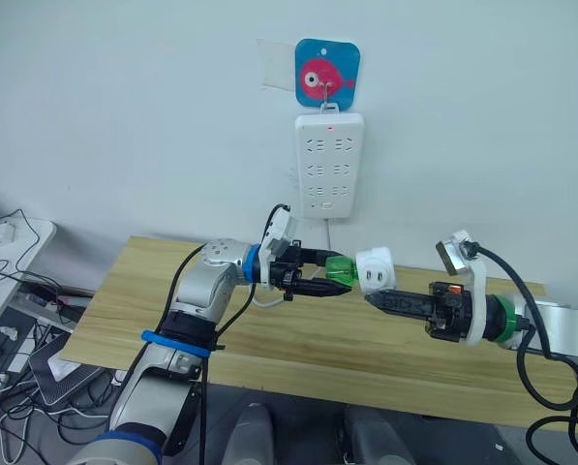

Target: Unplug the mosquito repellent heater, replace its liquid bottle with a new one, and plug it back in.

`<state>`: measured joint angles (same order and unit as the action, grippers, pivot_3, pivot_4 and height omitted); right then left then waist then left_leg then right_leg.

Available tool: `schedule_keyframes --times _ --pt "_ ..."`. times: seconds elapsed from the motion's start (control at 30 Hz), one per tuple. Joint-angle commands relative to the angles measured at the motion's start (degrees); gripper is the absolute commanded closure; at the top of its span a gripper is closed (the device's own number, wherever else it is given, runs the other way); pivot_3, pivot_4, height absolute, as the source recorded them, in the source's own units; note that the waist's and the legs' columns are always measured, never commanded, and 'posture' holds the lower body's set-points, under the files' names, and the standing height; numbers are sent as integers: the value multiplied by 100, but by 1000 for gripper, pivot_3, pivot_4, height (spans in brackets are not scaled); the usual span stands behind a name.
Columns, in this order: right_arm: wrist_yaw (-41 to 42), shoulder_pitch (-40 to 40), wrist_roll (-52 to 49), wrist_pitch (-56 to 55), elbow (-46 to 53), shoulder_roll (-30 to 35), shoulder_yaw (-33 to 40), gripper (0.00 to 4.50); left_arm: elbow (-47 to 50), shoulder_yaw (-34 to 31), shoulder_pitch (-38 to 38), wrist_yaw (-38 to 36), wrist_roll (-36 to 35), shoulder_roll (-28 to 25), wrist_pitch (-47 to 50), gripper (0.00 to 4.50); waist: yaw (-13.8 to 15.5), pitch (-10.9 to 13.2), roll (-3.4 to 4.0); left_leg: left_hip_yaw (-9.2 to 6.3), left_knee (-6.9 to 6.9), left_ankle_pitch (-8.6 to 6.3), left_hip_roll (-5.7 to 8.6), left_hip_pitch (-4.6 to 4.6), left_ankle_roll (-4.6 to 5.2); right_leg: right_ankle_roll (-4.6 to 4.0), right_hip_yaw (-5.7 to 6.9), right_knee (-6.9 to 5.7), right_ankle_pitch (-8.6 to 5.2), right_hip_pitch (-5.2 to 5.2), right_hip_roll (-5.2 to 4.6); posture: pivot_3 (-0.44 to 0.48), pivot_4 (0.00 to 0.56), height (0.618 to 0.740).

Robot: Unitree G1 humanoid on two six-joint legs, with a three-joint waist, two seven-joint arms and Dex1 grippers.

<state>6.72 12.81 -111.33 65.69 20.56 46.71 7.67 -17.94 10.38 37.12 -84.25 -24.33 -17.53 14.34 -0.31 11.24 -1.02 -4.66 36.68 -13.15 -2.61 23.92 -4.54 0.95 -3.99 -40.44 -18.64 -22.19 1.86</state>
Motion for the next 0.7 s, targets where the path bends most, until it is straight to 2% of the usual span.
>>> schedule_keyframes --times 0.03,0.17,0.37,0.57,0.7 --pt "227 132 -167 -259 249 149 50 4440 81 47 106 -119 -4 38 -133 2244 -1 0 0 0 0 0 0 1 0 0 0 0 0 0 0 31 168 740" --pt "361 398 -167 -344 289 272 -63 4440 56 81 121 -195 23 20 -173 2244 -14 0 0 0 0 0 -1 -1 0 0 0 0 0 0 0 28 168 740" --pt "-337 1326 -135 -427 -396 305 -547 4440 97 154 102 -349 63 1 -246 2244 -40 0 0 0 5 0 -1 -1 0 0 -1 -4 0 0 1 25 168 740" --pt "-15 1886 565 -86 -1275 309 -672 4440 249 146 49 -433 -71 -56 -57 2244 -60 0 0 -1 3 0 -1 2 0 -1 1 -3 0 -2 0 34 169 740" --pt "405 1786 1317 95 -1597 212 -701 4440 396 86 2 -440 -203 -67 157 2244 -58 0 0 -1 3 0 -1 3 0 -1 0 -3 0 -2 0 46 171 740"
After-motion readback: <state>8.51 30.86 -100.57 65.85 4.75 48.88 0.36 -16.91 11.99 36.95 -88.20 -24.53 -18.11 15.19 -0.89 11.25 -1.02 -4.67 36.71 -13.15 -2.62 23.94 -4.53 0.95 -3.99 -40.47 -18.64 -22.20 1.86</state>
